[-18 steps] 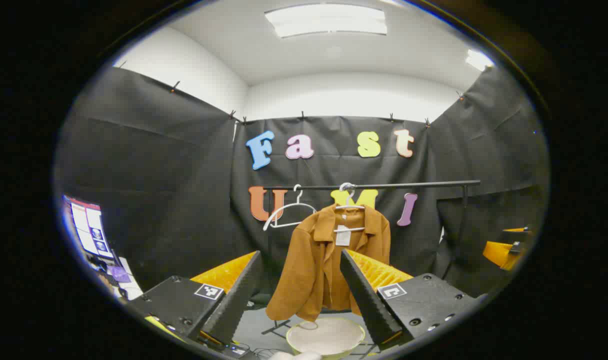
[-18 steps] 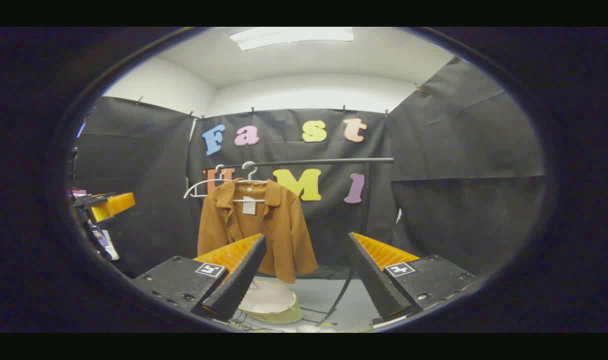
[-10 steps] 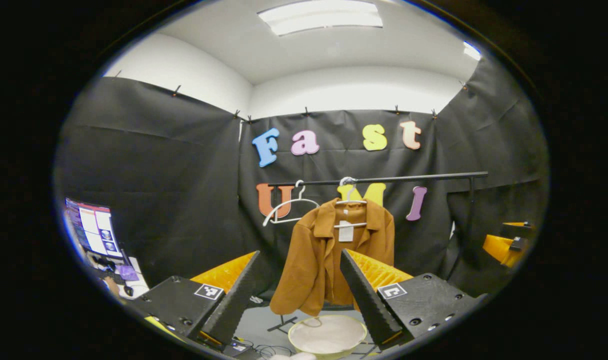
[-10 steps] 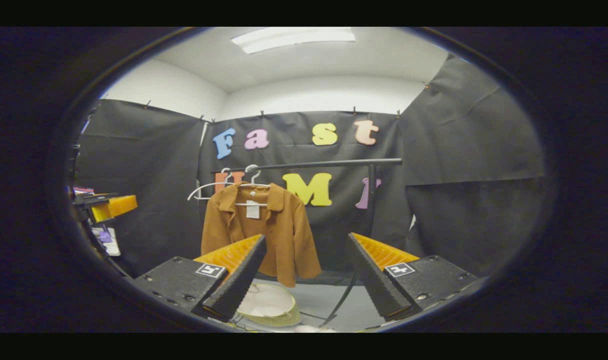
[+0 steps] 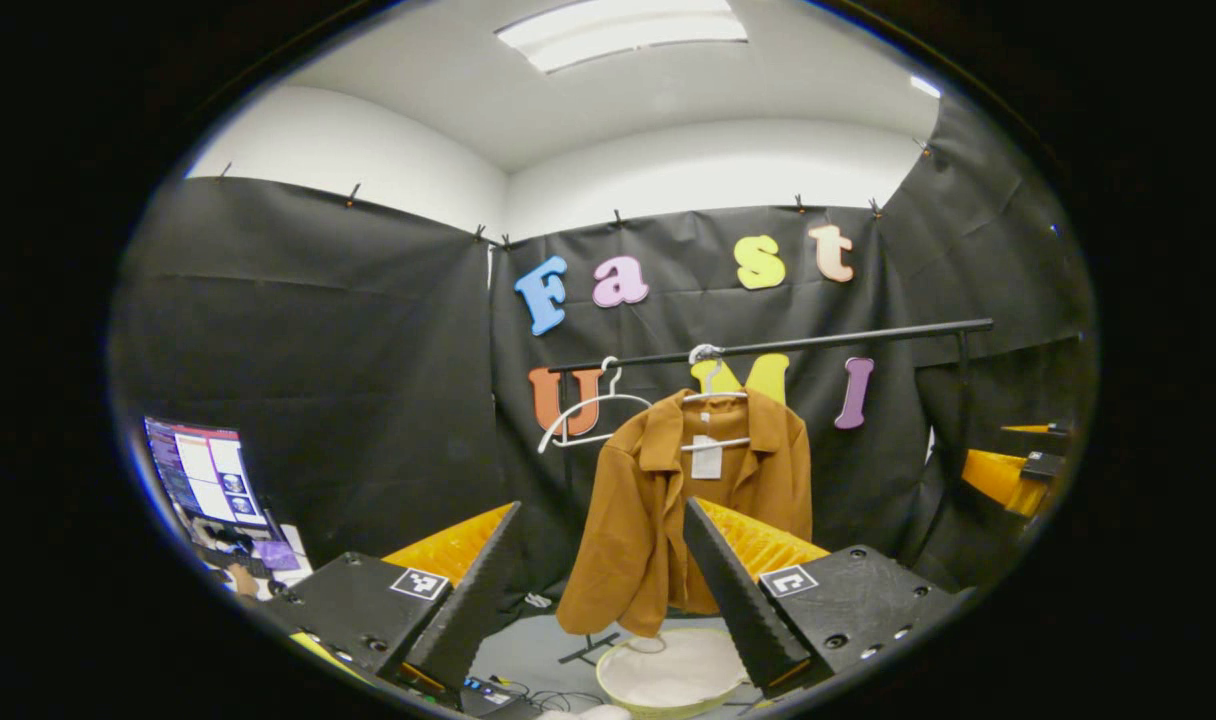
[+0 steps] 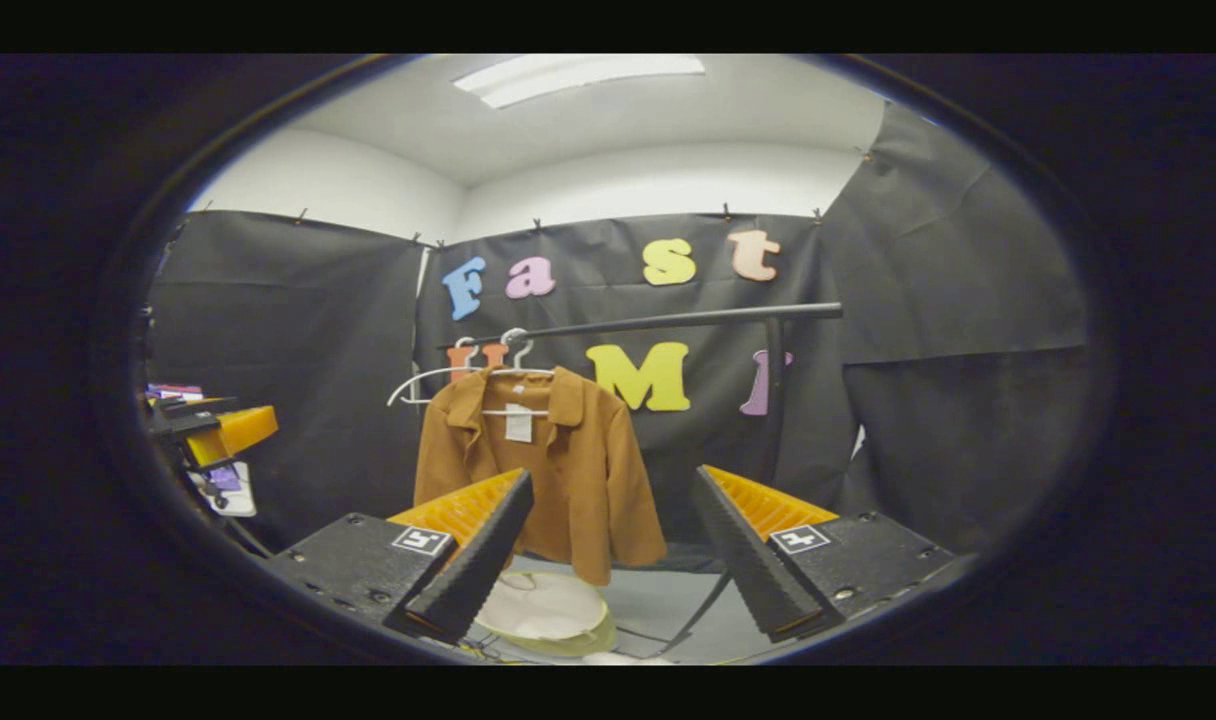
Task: Grasp the clothes on the hanger with both hands and then place them into the laundry hamper below.
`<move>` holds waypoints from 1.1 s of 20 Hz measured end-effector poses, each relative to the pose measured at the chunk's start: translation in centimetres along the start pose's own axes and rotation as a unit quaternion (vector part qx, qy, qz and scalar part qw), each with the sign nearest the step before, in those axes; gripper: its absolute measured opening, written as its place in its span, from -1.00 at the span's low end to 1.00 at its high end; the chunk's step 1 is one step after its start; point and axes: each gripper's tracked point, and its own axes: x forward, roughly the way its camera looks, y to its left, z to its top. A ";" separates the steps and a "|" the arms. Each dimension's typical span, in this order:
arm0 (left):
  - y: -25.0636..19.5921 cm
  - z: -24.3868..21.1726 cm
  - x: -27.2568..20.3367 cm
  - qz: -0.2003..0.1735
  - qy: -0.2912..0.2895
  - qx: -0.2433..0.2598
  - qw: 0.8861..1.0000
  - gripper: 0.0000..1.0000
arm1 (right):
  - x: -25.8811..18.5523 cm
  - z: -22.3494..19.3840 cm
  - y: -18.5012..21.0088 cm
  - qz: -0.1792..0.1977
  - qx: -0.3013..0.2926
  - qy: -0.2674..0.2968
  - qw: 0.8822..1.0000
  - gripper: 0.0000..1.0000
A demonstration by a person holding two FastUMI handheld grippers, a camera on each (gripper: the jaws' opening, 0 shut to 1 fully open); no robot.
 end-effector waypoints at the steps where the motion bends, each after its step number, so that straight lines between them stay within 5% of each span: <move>1: 0.2 0.1 0.5 -0.002 -0.003 0.000 1.000 1.00 | 0.5 -0.1 0.5 0.002 0.004 0.000 1.000 1.00; 9: 2.3 -1.4 5.7 -0.053 -0.012 0.000 0.998 1.00 | 5.3 -1.1 4.9 -0.023 0.018 0.000 1.000 1.00; 10: 2.4 -2.0 6.6 -0.065 -0.009 -0.008 0.998 0.89 | 6.1 -1.3 5.5 -0.028 0.009 0.003 1.000 1.00; 16: -0.3 -3.7 11.8 -0.136 -0.022 -0.042 0.990 1.00 | 11.2 -3.7 8.0 -0.031 -0.020 0.021 0.999 0.99; 22: -2.9 -5.7 18.3 -0.118 -0.026 -0.038 0.992 1.00 | 20.1 -6.4 8.2 -0.010 -0.020 0.045 0.999 1.00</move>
